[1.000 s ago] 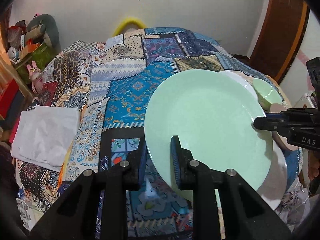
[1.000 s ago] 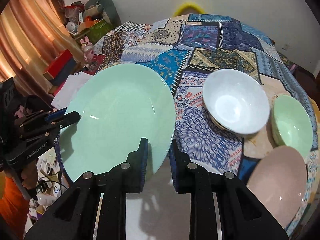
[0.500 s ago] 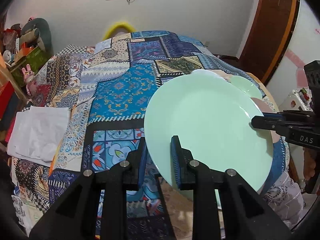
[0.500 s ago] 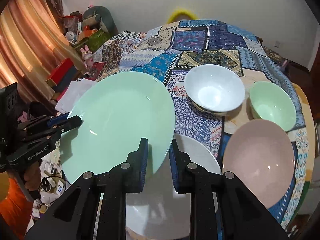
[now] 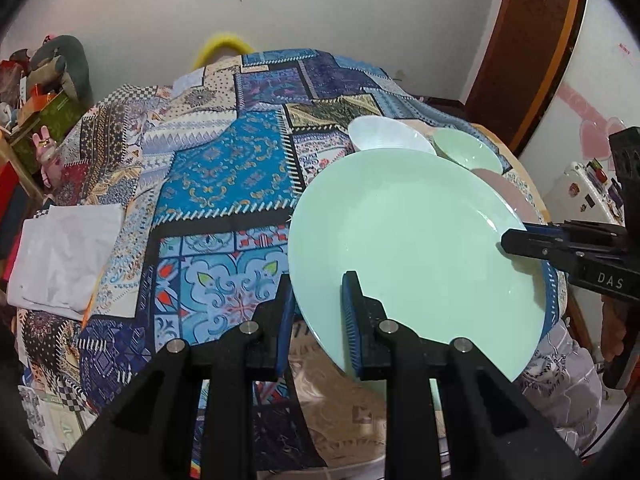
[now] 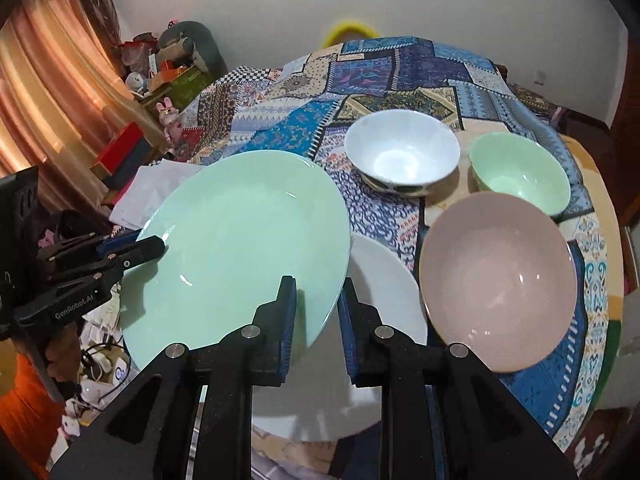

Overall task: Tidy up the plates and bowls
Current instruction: 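Carry the mint green plate with both grippers over the white plate, then lower the mint green plate onto the white plate and open both grippers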

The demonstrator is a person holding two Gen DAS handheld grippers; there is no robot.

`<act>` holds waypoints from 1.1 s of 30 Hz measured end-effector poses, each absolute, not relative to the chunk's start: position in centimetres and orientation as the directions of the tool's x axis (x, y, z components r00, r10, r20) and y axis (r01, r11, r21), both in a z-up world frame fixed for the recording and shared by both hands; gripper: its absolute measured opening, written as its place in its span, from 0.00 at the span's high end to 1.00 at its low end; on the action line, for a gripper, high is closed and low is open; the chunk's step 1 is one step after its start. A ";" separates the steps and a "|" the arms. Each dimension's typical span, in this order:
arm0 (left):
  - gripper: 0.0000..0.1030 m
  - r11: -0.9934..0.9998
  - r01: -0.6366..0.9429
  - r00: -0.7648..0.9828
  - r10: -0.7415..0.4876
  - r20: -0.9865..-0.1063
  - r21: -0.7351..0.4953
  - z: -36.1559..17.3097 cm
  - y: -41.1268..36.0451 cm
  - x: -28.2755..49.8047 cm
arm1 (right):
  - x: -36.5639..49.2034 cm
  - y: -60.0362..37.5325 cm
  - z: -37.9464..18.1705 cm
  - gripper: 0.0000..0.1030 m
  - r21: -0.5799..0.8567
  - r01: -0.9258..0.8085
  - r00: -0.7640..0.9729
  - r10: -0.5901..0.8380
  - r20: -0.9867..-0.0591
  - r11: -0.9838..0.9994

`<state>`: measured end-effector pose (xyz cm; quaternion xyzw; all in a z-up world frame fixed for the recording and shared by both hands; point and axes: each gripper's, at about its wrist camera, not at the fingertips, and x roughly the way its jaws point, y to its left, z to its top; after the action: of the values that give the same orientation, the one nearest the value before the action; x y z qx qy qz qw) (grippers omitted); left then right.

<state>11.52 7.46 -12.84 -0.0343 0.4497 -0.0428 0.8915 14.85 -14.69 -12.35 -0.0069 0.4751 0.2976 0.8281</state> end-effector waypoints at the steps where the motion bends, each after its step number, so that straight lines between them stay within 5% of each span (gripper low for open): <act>1: 0.78 0.994 0.048 0.589 -0.108 -0.801 -0.098 -13.0 7.3 11.4 | 14.8 -14.8 -12.5 0.81 0.273 -0.497 0.372 0.486 -0.790 0.824; 33: 0.77 0.991 0.109 0.470 -0.120 -0.874 -0.077 -18.5 3.2 12.2 | 14.1 -18.6 -17.8 0.81 0.350 -0.386 0.305 0.476 -0.825 0.853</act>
<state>12.23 3.21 -18.51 -0.0051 0.5103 -0.0666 0.8574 14.14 -18.61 -17.81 0.0426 0.5256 0.2673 0.8065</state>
